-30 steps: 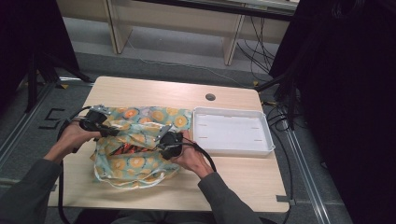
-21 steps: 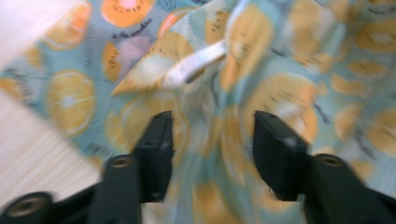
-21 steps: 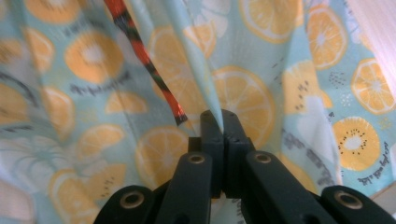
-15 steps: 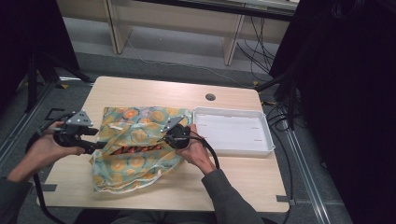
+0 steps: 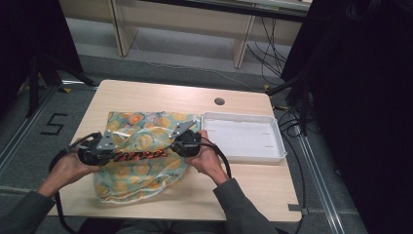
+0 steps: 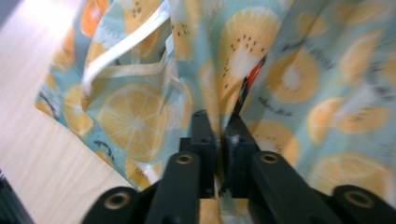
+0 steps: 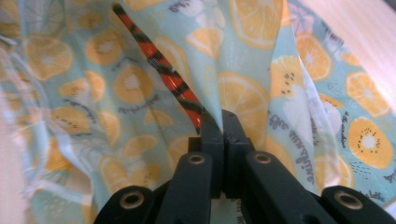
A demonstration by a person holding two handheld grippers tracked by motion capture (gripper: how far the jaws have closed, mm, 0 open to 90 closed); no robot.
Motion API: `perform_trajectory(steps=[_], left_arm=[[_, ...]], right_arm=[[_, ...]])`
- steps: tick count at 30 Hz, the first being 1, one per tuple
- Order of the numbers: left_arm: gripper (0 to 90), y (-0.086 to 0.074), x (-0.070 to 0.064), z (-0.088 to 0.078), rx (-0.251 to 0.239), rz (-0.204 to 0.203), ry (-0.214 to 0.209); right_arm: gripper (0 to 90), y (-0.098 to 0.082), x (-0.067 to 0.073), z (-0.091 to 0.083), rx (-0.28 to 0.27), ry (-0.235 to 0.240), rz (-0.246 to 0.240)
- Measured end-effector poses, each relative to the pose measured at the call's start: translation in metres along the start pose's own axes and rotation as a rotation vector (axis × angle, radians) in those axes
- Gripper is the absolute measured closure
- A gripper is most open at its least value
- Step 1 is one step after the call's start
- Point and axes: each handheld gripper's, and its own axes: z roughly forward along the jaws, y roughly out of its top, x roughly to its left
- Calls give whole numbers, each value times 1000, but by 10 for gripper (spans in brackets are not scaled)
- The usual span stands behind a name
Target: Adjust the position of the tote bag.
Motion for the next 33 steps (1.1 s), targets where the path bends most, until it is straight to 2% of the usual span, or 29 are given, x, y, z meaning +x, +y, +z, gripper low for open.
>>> perform_trajectory(steps=[1,2,3,4,5,7,8,9,10,11,12,13,14,16,17,18,19,21,22,23,24,25,27,28,29,30,31,32,33], left_arm=[[874,2,2,-9,-16,0,-16],[880,2,2,-9,-16,0,-16],[886,7,6,-25,-65,-17,-46],[888,7,6,-25,-65,-17,-46],[888,15,13,-39,-87,-19,-53],[889,18,18,-43,-95,-19,-45],[890,23,29,-41,-102,-42,-48],[891,23,29,-41,-102,-42,-48],[891,23,42,-28,-102,-69,-59],[891,23,42,-28,-102,-69,-59],[891,20,53,-8,-79,-107,-72],[892,20,53,-8,-79,-107,-72],[892,18,55,3,-64,-131,-70],[893,16,60,22,-10,-118,-78],[893,16,60,31,1,-133,-78],[893,15,63,44,25,-128,-80],[893,15,63,44,25,-128,-80],[893,13,65,53,33,-151,-80],[894,11,64,55,26,-166,-74],[894,10,64,55,36,-167,-88],[894,9,64,55,34,-168,-86],[894,9,64,53,33,-184,-89],[894,8,66,51,37,-189,-95],[894,8,67,51,28,-175,-83],[894,8,67,51,28,-175,-83],[894,8,67,52,26,-178,-81],[894,8,67,52,26,-179,-79],[894,8,67,52,33,-178,-84],[894,8,67,52,33,-178,-84]], right_arm=[[900,1,1,-5,-8,-3,-5],[900,4,1,-10,-29,-7,-11],[900,7,0,-14,-54,-18,-17],[900,12,0,-18,-67,-28,-13],[900,16,-3,-21,-90,-43,-27],[900,24,-10,-21,-130,-99,-27],[900,26,-15,-18,-139,-133,-36],[900,26,-15,-18,-139,-133,-36],[900,29,-22,-9,-135,-174,-40],[900,29,-26,-2,-117,-185,-41],[900,28,-29,7,-101,-191,-39],[900,28,-29,7,-101,-191,-39],[900,26,-32,15,-82,-197,-32],[900,18,-37,40,-15,-208,-34],[900,18,-37,40,-15,-208,-34],[900,13,-41,53,31,-214,-40],[900,13,-41,53,31,-214,-40],[881,7,-43,63,64,-191,-25],[826,6,-44,63,85,-179,-13],[733,6,-42,61,63,-197,14],[693,6,-39,55,54,-196,31],[675,7,-36,45,34,-166,42],[664,8,-31,20,-2,-164,22],[681,10,-26,6,-15,-136,30],[681,10,-26,6,-15,-136,30],[770,11,-16,-15,-80,-67,12],[808,11,-9,-21,-98,-24,6],[840,9,-1,-22,-79,3,8],[840,9,-1,-22,-79,3,8]])
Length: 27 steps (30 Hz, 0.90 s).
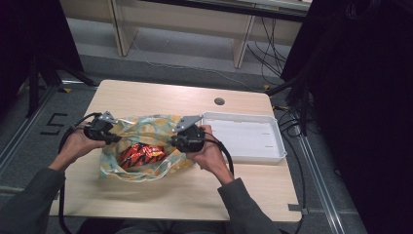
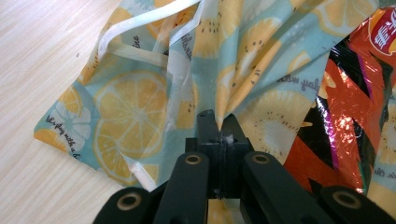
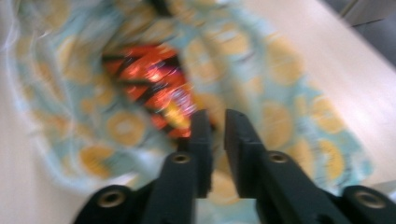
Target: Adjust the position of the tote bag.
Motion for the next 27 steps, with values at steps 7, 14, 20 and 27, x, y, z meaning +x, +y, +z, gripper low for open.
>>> perform_trajectory(steps=[7,14,20,27], left_arm=[[894,-7,4,-1,-26,10,30],[893,-15,6,2,-16,-16,32],[828,-17,1,-3,-40,-33,19],[473,-16,-18,-46,-129,-14,82]], right_arm=[[900,-46,3,57,248,-3,-16],[900,-61,8,73,325,1,-17],[864,-57,13,71,298,9,-18],[698,-40,19,53,194,22,0]])
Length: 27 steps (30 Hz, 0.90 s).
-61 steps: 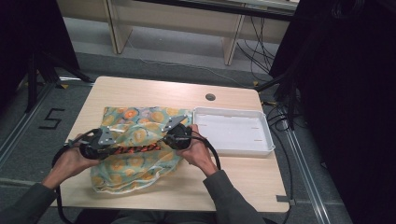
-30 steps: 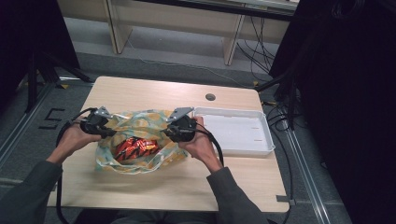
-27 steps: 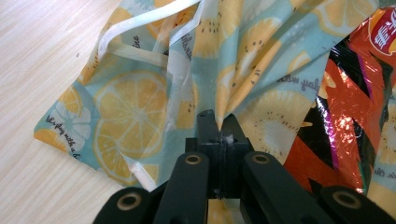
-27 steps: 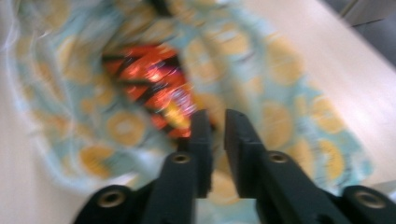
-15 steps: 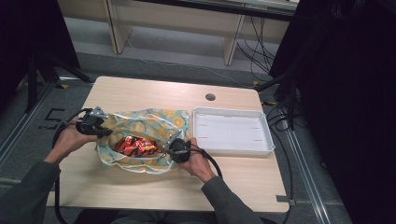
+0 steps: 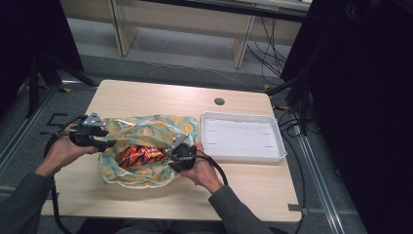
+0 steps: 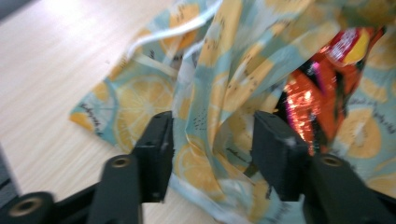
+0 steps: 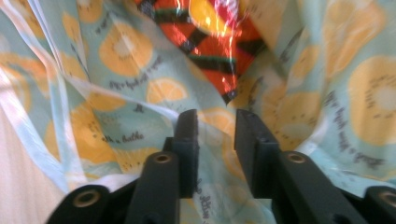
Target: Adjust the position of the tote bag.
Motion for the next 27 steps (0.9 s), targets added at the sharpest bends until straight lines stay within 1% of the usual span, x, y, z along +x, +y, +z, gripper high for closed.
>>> perform_trajectory(steps=[1,2,3,4,5,6,7,8,9,10,11,12,13,14,15,16,17,18,19,20,21,22,23,24,25,26,27], left_arm=[[457,0,0,0,0,0,0],[445,3,-7,-14,-26,20,4],[441,3,-7,-14,-26,20,4],[441,4,-12,-19,-53,3,5],[442,5,-16,-23,-72,3,-9],[444,6,-26,-24,-88,-9,-54],[444,6,-26,-24,-88,-9,-54],[444,6,-30,-22,-71,-9,-65],[446,5,-34,-18,-62,-27,-84],[446,3,-38,-13,-52,-42,-104],[450,1,-41,-9,-38,-60,-109],[450,-3,-45,-1,-20,-49,-103],[450,-3,-45,-1,-20,-49,-103],[450,-9,-52,8,-18,-86,-111],[450,-10,-52,10,-18,-61,-111],[445,-10,-52,10,-18,-61,-111],[445,-13,-58,15,-10,-85,-114],[441,-14,-59,18,-3,-42,-106],[429,-16,-64,23,22,-39,-99],[423,-16,-64,23,22,-39,-99],[420,-18,-68,27,50,-42,-81],[416,-18,-68,27,50,-42,-81],[412,-21,-69,30,79,-56,-67],[413,-22,-66,30,98,-27,-52],[414,-23,-64,32,98,-10,-37],[419,-23,-64,32,98,-10,-37],[419,-26,-64,32,111,-30,-31]], right_arm=[[697,0,3,-3,-7,-5,31],[693,1,2,-6,-21,0,10],[693,1,2,-6,-21,0,10],[688,1,4,-8,-30,0,16],[675,1,6,-12,-45,12,37],[674,0,6,-14,-49,15,30],[674,0,6,-14,-49,15,30],[671,0,7,-15,-51,12,42],[668,-1,6,-17,-55,13,24],[668,-1,6,-17,-55,13,24],[667,-3,6,-18,-60,4,26],[665,-4,7,-20,-54,10,43],[665,-4,7,-20,-54,10,43],[654,-5,6,-21,-62,2,26],[645,-6,9,-21,-59,8,64],[645,-6,9,-21,-59,8,64],[637,-6,8,-22,-60,1,50],[631,-8,7,-22,-67,6,50],[629,-8,7,-22,-69,-3,48],[629,-8,7,-22,-69,-3,48],[625,-9,7,-23,-76,-1,42],[623,-10,7,-24,-74,6,50],[619,-10,7,-24,-73,10,54],[615,-11,8,-24,-69,8,61],[612,-11,8,-24,-72,6,54],[612,-11,8,-24,-72,6,54],[611,-12,9,-24,-68,7,67]])
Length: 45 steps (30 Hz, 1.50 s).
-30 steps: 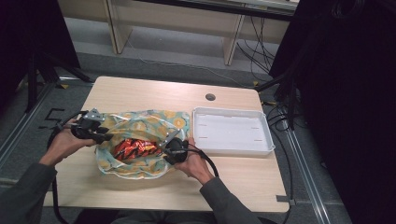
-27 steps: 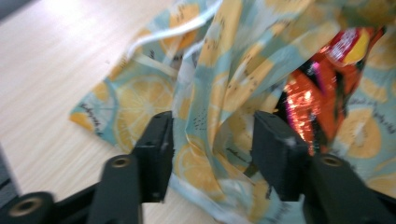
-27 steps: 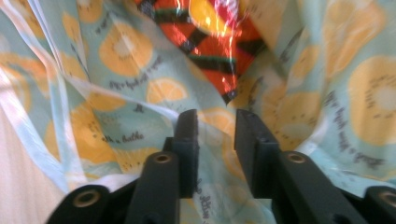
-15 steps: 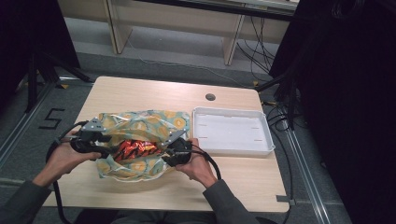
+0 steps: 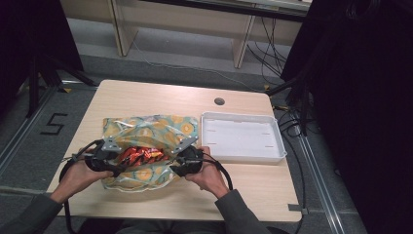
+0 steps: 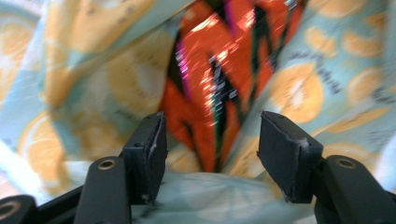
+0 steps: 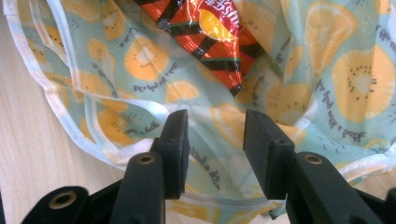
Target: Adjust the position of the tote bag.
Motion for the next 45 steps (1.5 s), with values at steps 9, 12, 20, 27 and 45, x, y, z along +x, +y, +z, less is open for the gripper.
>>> perform_trajectory(steps=[9,12,20,27,45], left_arm=[[445,-5,-4,10,32,49,3],[480,-5,-5,11,29,50,4],[750,-3,-6,14,34,157,36],[884,3,-7,1,24,174,19],[888,32,-3,-73,-116,201,-117]], right_arm=[[593,-1,0,1,9,-4,2],[592,-1,1,1,8,-3,4],[593,-1,-1,1,6,2,5],[586,-2,-4,-2,-14,-7,29],[546,-4,-11,-16,-103,29,80]])
